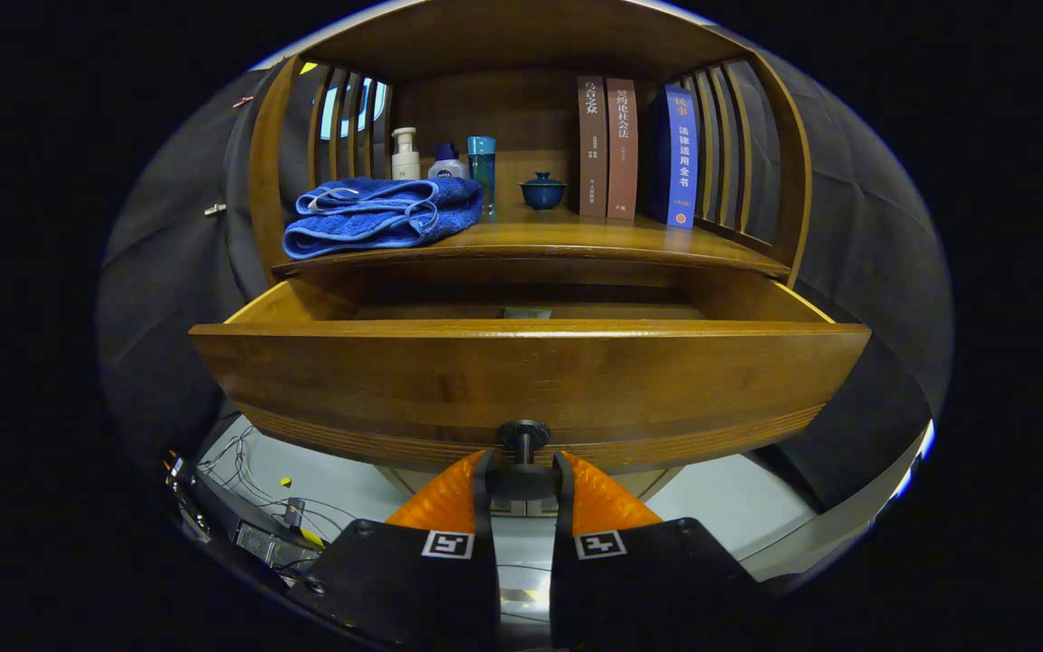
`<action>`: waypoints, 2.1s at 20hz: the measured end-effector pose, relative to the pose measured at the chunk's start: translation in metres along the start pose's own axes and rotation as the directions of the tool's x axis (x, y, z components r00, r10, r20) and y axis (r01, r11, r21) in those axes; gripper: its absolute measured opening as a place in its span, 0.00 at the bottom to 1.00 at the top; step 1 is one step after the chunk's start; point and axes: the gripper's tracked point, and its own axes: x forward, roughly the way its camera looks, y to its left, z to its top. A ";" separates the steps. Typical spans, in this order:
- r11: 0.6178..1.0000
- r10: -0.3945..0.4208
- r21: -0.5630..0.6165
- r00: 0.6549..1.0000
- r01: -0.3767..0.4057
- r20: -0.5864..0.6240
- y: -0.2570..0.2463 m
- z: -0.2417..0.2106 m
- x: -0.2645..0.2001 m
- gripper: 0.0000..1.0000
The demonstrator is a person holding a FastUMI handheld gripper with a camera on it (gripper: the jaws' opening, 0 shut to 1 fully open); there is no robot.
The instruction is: Pull open the drawer, take out the items inside it, and place them on the countertop above the cabinet.
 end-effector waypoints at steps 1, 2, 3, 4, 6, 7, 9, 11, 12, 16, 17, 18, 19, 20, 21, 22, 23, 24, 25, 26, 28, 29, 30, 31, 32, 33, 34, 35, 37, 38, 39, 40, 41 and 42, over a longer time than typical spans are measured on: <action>1.000 0.002 0.004 1.000 -0.002 -0.006 0.000 -0.003 -0.004 0.26; 1.000 -0.001 0.005 1.000 0.001 -0.009 0.000 -0.006 -0.009 0.26; 1.000 -0.005 0.008 1.000 0.005 -0.009 0.000 -0.009 -0.015 0.26; 1.000 -0.012 0.007 1.000 0.012 -0.014 0.000 -0.012 -0.020 0.26; 1.000 -0.012 0.006 1.000 0.012 -0.021 0.002 -0.020 -0.032 0.26; 1.000 -0.011 0.005 1.000 0.011 -0.024 0.003 -0.023 -0.037 0.26; 1.000 -0.006 0.013 1.000 0.006 -0.028 0.004 -0.029 -0.046 0.26; 1.000 -0.005 0.017 0.999 0.005 -0.035 0.004 -0.034 -0.054 0.26; 1.000 -0.007 0.017 0.999 0.007 -0.037 0.004 -0.037 -0.057 0.26; 1.000 -0.011 0.016 0.997 0.012 -0.077 0.002 -0.055 -0.058 0.26; 1.000 -0.012 0.023 0.998 0.014 -0.054 0.002 -0.050 -0.058 0.26; 1.000 -0.013 0.012 0.998 0.014 -0.068 0.001 -0.054 -0.057 0.26; 1.000 -0.015 0.010 0.998 0.015 -0.058 0.002 -0.054 -0.058 0.26; 1.000 -0.015 0.009 0.998 0.016 -0.064 0.003 -0.055 -0.058 0.30; 1.000 -0.015 0.019 0.998 0.017 -0.061 0.003 -0.055 -0.057 0.35; 0.999 -0.029 0.022 0.997 0.031 -0.066 0.001 -0.057 -0.057 0.40; 0.998 -0.052 0.020 0.996 0.054 -0.072 -0.005 -0.059 -0.059 0.60; 0.998 -0.065 0.019 0.995 0.067 -0.076 -0.007 -0.063 -0.061 0.81; 0.997 -0.069 0.025 0.995 0.071 -0.076 -0.007 -0.061 -0.063 1.00; 0.997 -0.073 0.031 0.995 0.075 -0.068 -0.007 -0.057 -0.070 1.00; 0.997 -0.071 0.035 0.997 0.073 -0.043 -0.004 -0.048 -0.086 1.00; 0.997 -0.069 0.033 0.997 0.069 -0.023 -0.002 -0.039 -0.094 1.00; 0.997 -0.063 0.035 0.998 0.063 0.003 0.001 -0.025 -0.103 1.00; 0.998 -0.050 0.040 0.998 0.049 0.030 0.005 -0.010 -0.109 1.00; 0.998 -0.035 0.045 0.998 0.032 0.054 0.009 0.007 -0.113 1.00; 0.999 -0.014 0.050 0.997 0.011 0.074 0.014 0.023 -0.118 1.00; 0.998 0.003 0.055 0.996 -0.008 0.095 0.018 0.041 -0.120 1.00; 0.998 0.016 0.062 0.992 -0.024 0.121 0.021 0.062 -0.120 1.00; 0.997 0.032 0.072 0.990 -0.042 0.137 0.025 0.094 -0.110 1.00; 0.997 0.030 0.069 0.992 -0.039 0.119 0.026 0.105 -0.100 1.00; 0.998 0.034 0.057 0.995 -0.040 0.099 0.026 0.115 -0.090 1.00; 0.998 0.044 0.042 0.996 -0.048 0.078 0.029 0.122 -0.077 1.00; 0.999 0.041 0.032 0.998 -0.042 0.046 0.028 0.125 -0.063 1.00; 0.999 0.032 0.033 0.999 -0.032 0.010 0.025 0.127 -0.046 1.00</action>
